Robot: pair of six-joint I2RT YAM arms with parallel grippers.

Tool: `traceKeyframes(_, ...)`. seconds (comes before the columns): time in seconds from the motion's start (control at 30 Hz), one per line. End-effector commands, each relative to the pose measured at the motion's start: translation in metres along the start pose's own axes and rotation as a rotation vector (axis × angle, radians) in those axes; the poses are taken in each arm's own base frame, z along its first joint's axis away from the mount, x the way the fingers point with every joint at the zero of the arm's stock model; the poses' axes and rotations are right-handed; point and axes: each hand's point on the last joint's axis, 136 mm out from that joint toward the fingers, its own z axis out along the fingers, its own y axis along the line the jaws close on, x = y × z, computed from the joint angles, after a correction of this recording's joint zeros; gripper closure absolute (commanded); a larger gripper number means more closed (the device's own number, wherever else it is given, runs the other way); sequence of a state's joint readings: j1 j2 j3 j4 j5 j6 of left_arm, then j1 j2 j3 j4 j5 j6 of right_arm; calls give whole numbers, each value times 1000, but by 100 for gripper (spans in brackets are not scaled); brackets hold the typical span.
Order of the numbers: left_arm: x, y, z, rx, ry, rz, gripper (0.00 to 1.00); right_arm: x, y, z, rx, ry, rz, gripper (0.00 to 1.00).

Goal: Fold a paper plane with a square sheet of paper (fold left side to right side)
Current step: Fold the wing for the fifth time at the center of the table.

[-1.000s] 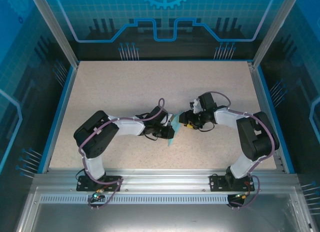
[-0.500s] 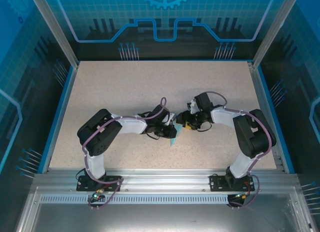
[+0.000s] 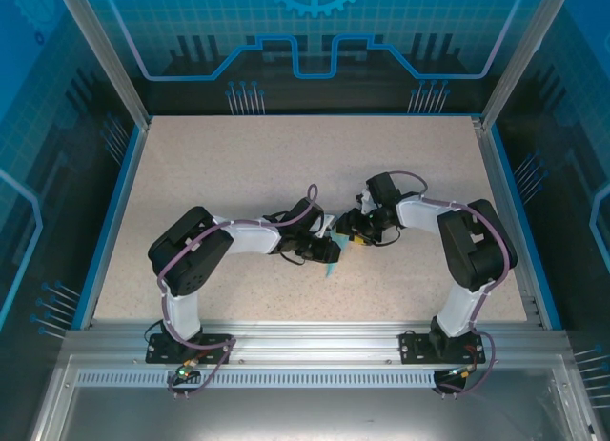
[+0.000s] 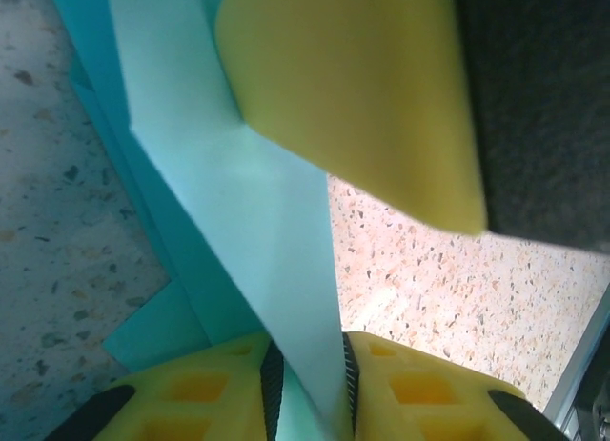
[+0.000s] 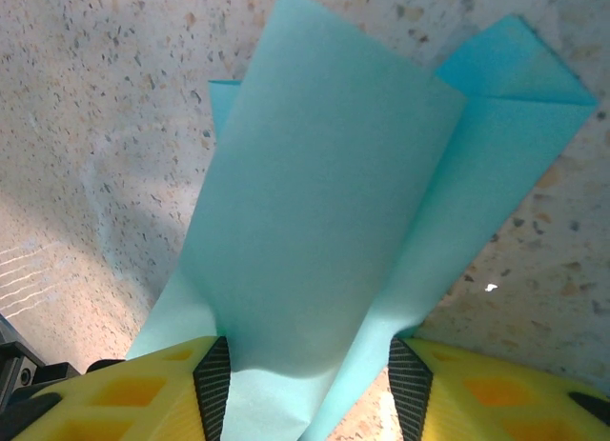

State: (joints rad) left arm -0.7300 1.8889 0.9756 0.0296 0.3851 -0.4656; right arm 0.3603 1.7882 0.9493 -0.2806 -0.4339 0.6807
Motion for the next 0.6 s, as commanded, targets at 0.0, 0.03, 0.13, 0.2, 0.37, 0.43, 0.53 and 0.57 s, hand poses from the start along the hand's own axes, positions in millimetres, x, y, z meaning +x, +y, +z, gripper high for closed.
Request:
traceKeyframes(0.0, 14, 10, 0, -32, 40, -7, 70, 13, -18, 12, 76, 55, 27, 49)
traceKeyframes(0.03, 13, 9, -2, -29, 34, -5, 69, 14, -19, 12, 79, 57, 26, 49)
traceKeyframes(0.13, 7, 2, -8, -8, 15, -8, 63, 14, -20, 15, 81, 62, 28, 49)
traceKeyframes(0.2, 1, -2, -14, 8, -5, -16, 57, 14, -22, 16, 83, 64, 31, 49)
traceKeyframes(0.37, -16, -7, -31, 71, -63, -56, 46, 15, -25, 17, 86, 69, 36, 49)
traceKeyframes(0.43, -21, -7, -37, 80, -80, -67, 43, 15, -25, 17, 84, 68, 34, 49)
traceKeyframes(0.53, -31, -4, -46, 93, -105, -88, 42, 15, -25, 17, 82, 68, 35, 49)
traceKeyframes(0.57, -35, -2, -49, 98, -116, -98, 42, 14, -25, 16, 80, 66, 36, 49)
